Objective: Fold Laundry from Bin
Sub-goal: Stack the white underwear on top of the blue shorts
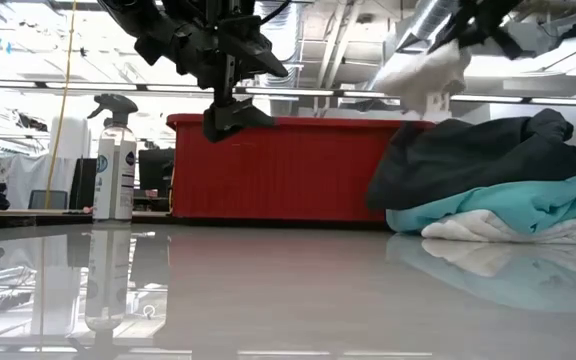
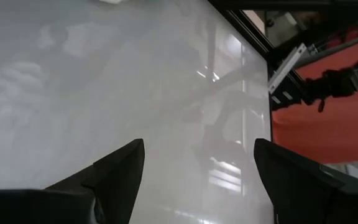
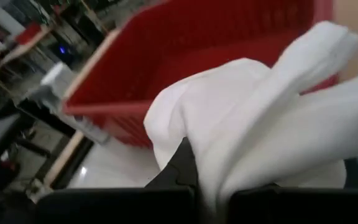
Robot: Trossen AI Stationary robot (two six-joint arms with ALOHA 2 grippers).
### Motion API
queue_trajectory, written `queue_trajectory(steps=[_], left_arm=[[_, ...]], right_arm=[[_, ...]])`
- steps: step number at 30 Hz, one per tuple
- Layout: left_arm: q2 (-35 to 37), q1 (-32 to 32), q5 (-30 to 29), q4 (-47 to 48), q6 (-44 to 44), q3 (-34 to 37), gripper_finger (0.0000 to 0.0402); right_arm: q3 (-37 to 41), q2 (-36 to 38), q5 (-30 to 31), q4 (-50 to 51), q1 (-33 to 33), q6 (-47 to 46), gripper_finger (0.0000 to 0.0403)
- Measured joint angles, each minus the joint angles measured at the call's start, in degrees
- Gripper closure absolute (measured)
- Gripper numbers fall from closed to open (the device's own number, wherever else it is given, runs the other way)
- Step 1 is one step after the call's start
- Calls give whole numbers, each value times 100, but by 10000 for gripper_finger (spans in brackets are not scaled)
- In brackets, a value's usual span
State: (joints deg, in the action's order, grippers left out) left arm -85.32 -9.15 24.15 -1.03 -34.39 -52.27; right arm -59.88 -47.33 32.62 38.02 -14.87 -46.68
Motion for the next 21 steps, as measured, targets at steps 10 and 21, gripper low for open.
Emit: queue_trajectory(steps=[10,21], left_arm=[[-2,-140,-240,3,-71,0,109],[-2,-140,-446,3,-65,0,109]], right_arm=[[-64,-133,57,1666,322,-1090,369],[1101,-297,-517,2335,747,-2684,335]])
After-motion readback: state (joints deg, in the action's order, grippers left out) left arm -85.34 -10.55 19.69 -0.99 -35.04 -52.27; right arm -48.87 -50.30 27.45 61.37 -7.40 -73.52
